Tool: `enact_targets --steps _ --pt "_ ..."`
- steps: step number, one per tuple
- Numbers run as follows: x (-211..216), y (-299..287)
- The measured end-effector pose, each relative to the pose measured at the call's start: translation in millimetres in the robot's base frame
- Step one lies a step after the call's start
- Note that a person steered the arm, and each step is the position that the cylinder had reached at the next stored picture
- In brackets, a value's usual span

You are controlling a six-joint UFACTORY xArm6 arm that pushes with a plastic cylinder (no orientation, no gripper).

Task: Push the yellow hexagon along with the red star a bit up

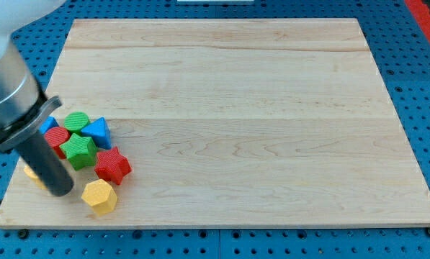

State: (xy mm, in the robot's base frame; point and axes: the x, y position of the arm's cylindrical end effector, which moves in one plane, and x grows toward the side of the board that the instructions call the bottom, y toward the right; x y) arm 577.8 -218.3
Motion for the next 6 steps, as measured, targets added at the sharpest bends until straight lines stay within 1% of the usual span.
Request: enact_targets --steps 1,2,3,5,6 --pt "28.5 -2.3" --pt "37.6 57.3" --pt "25.6 79.0" --pt "-49.4 80.2" --pt "-73.2 111.3"
